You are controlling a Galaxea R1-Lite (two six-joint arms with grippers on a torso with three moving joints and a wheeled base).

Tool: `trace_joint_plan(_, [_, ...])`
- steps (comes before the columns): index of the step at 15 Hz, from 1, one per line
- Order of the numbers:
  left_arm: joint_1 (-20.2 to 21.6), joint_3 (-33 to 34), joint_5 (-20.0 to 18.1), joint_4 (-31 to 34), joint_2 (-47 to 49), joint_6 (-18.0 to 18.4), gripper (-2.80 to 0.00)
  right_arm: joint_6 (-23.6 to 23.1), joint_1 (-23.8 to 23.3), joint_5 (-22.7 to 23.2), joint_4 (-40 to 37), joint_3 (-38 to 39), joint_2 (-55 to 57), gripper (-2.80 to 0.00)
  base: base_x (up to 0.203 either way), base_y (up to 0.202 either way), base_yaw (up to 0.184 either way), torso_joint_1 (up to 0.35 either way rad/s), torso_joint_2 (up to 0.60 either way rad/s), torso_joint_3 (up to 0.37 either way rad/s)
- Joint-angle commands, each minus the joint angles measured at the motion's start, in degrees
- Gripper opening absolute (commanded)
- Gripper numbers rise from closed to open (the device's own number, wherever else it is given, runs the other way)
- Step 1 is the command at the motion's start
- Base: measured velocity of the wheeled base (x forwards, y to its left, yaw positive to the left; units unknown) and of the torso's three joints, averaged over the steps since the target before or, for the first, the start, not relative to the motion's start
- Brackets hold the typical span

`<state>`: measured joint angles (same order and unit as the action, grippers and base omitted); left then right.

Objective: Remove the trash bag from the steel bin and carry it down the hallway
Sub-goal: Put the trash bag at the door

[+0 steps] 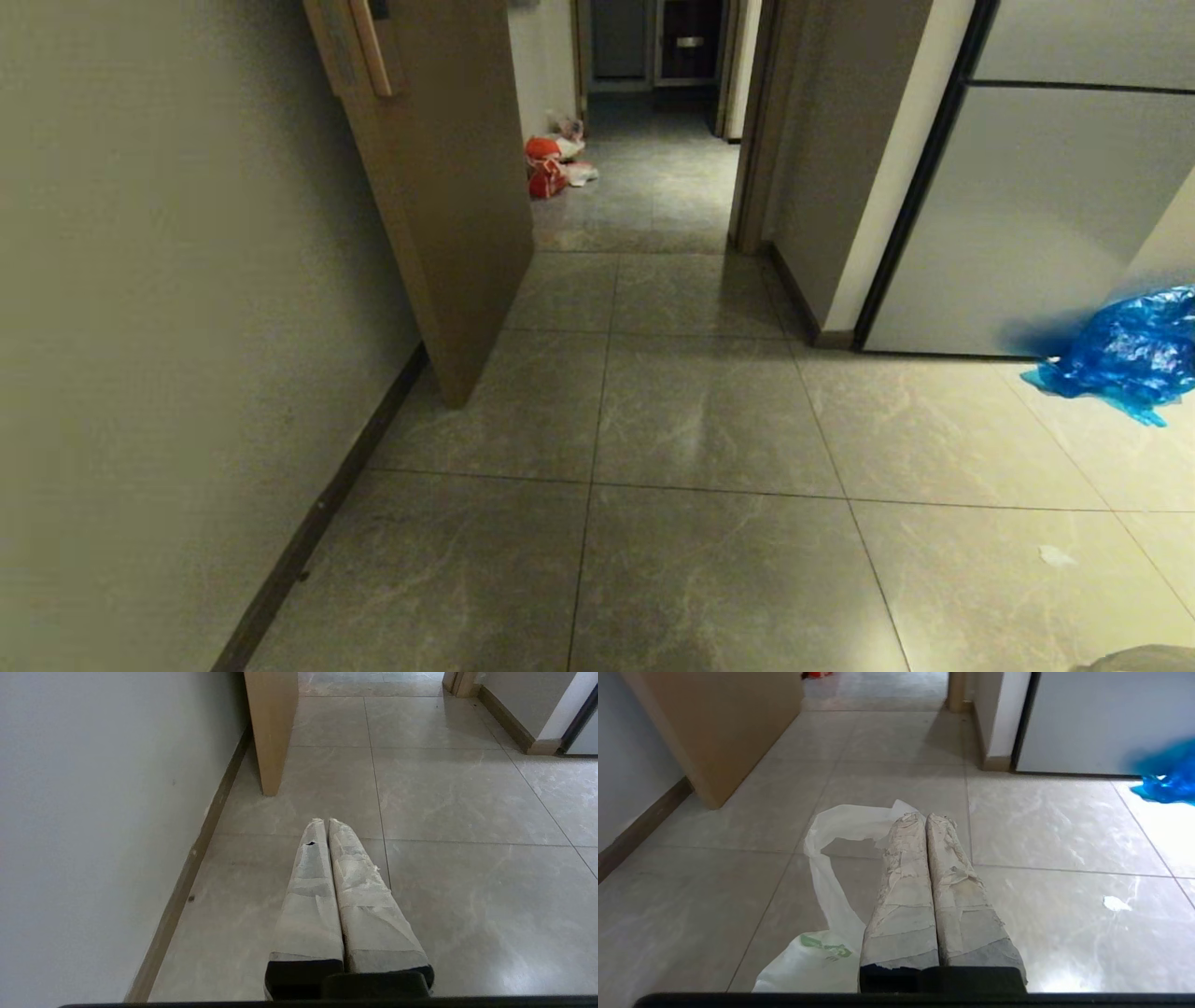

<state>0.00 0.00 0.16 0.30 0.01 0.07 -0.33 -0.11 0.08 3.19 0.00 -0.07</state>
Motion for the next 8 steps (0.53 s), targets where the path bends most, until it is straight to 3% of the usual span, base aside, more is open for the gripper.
trace_joint_plan(1, [0.0, 0.0, 0.0, 0.1, 0.1, 0.0, -2.8, 0.0, 0.0, 0.0, 0.1, 1.4, 0.0, -2.8, 0.191, 0.0, 0.0, -0.002, 0.0, 0.002])
trace_joint_plan(8, [0.0, 0.0, 0.0, 0.1, 0.1, 0.0, -2.8, 0.0, 0.0, 0.0, 0.1, 1.4, 0.0, -2.8, 0.192, 0.0, 0.002, 0.001, 0.0, 0.003])
